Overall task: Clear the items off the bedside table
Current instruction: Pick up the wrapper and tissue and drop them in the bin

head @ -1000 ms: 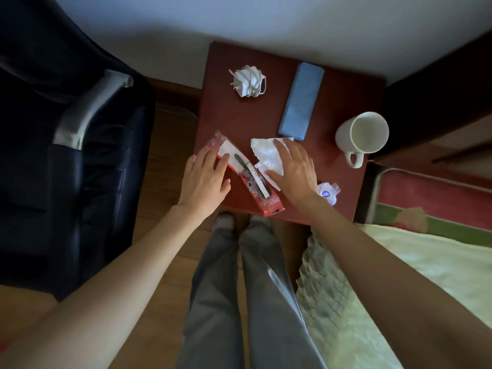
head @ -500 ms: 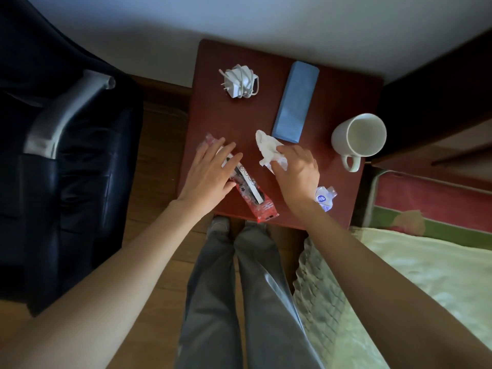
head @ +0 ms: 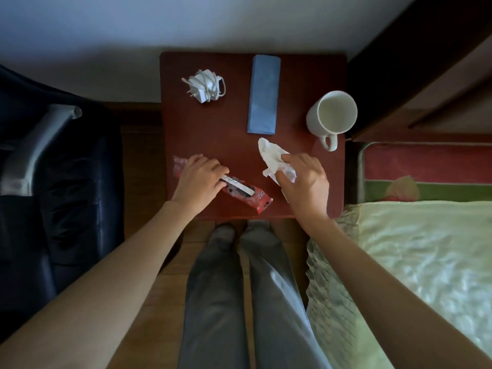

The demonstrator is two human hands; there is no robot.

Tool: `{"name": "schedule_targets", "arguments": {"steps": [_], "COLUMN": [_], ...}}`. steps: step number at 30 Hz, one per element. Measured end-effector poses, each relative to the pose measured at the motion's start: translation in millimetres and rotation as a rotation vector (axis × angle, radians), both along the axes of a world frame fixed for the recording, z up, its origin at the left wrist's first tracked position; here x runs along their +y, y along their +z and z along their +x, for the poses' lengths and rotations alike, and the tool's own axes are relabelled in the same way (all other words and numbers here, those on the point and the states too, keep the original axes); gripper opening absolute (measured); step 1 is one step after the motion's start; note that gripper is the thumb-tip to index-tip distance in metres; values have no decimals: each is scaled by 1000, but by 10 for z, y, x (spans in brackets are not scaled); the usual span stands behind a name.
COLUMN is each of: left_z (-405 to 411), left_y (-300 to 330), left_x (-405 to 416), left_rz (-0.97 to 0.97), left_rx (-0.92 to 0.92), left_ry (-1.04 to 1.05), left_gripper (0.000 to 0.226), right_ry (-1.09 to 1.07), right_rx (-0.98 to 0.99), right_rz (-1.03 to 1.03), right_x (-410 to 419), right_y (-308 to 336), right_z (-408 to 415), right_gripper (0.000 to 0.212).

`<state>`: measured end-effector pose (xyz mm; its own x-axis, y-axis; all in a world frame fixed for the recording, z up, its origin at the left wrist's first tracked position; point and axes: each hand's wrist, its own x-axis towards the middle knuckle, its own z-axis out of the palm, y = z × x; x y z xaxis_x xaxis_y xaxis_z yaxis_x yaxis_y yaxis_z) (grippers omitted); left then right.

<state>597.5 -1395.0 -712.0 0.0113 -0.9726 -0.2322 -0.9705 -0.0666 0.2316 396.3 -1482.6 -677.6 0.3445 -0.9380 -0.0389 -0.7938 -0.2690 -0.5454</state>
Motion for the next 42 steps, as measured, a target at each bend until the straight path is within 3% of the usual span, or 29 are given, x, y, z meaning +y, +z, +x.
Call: {"name": "schedule_targets", "arguments": {"steps": [8,14,26,35,42], "left_z": [82,80,-519,-1549,-2258], "left_y": [267,960,2525,3179,3577], "left_x": [220,426,941,1528,2606], "left_rz": [-127,-213,-218,-191,-173], "left_rx": [204,369,358,536,682], "left_ry": [225,196,-324,-713,-996], "left_gripper": [19,19,24,28,28], "right_ry": [-138,-356,-865,-1223,-1529], "right_rx": [1,-19,-37,24,77], "right_rz": [-105,-91,-63,-144,-265], "right_x": [464,1131,2658,4275,5909], "right_y": [428,1015,2337,2955,3209], "right_z": [-121,-288,-1150,-1644,-1572], "right_gripper": [24,26,29,30,26]}}
